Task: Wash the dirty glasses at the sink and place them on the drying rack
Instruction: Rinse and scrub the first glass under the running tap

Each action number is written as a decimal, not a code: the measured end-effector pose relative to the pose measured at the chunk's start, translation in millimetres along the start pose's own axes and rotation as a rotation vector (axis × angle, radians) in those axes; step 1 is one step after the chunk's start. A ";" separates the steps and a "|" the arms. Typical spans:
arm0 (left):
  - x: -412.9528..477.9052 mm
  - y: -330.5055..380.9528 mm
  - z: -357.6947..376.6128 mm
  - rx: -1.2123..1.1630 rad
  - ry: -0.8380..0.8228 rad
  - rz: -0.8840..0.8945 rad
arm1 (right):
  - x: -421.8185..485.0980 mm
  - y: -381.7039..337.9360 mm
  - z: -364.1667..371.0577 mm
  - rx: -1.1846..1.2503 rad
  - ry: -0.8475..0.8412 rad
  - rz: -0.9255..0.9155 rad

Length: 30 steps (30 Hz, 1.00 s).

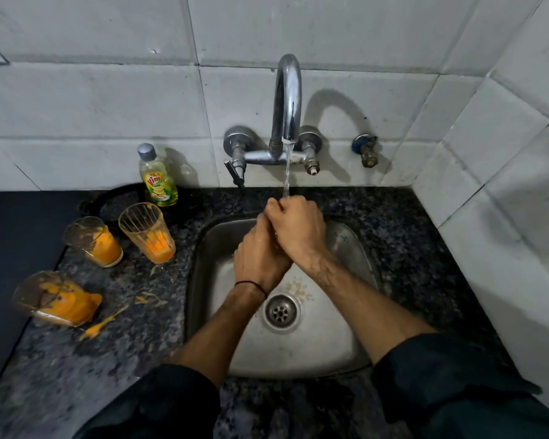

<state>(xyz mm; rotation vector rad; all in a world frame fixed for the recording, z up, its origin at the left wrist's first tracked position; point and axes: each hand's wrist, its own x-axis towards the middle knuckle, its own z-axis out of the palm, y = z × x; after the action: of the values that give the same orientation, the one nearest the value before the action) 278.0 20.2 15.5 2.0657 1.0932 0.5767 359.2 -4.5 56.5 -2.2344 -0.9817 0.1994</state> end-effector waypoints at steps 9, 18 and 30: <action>4.9 -11.4 -22.6 -0.790 -0.567 -0.183 | 9.9 17.9 -8.6 0.589 -0.165 0.020; -3.9 -7.7 -9.4 -1.025 -0.414 -0.157 | 14.6 10.1 -12.6 0.526 -0.230 -0.178; -2.6 -6.8 -11.2 -1.120 -0.593 -0.225 | 18.9 10.2 -23.2 0.579 -0.346 -0.020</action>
<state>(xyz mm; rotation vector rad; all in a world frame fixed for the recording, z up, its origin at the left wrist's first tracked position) 265.6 24.8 17.4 0.9926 0.4365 0.2974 387.6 -8.4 69.9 -1.6842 -0.9672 0.7774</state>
